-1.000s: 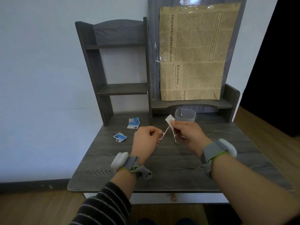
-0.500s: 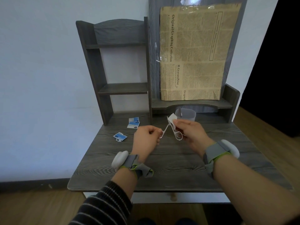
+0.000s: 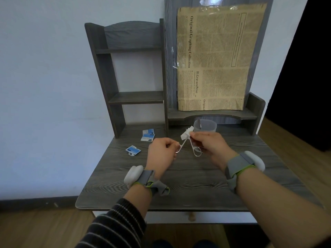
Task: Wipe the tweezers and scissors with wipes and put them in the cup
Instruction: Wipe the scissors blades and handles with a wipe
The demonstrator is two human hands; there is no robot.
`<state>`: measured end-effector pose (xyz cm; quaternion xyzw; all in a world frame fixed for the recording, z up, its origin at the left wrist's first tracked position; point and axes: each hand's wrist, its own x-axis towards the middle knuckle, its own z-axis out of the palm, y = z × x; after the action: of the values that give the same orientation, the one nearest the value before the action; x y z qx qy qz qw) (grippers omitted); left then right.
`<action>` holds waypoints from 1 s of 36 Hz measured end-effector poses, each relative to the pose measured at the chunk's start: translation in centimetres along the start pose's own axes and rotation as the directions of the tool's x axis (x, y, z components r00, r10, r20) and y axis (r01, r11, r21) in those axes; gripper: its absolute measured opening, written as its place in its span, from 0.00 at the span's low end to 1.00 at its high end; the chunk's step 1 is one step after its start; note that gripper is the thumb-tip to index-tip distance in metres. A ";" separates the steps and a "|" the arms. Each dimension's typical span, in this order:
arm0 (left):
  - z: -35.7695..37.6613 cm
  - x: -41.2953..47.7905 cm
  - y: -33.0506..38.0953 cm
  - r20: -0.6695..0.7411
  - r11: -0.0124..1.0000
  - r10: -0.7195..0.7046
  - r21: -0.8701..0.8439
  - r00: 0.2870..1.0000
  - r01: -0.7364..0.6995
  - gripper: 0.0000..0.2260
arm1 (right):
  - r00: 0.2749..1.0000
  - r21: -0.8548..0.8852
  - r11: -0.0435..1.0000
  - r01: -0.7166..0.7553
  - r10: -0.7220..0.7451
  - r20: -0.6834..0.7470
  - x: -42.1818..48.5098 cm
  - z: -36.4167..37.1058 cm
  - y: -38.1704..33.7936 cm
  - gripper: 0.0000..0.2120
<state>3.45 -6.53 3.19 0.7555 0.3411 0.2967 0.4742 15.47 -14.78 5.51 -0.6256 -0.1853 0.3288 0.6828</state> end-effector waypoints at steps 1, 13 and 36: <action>0.0 0.0 0.0 0.000 1.000 0.002 0.012 1.000 -0.002 0.05 | 1.000 0.020 1.000 -0.016 0.016 0.022 -0.1 0.0 -0.1 0.07; 0.0 -0.2 0.3 0.032 0.996 0.044 0.074 0.999 -0.047 0.05 | 0.999 0.027 0.999 -0.029 0.030 -0.038 0.9 -0.4 -0.1 0.03; -0.1 0.2 -0.3 -0.018 1.000 -0.020 0.020 1.000 0.020 0.07 | 0.998 0.030 0.998 -0.059 0.059 -0.015 0.8 -1.5 0.3 0.03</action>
<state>3.42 -6.22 2.97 0.7540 0.3558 0.2954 0.4664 17.01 -15.30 4.86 -0.6232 -0.1563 0.3465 0.6835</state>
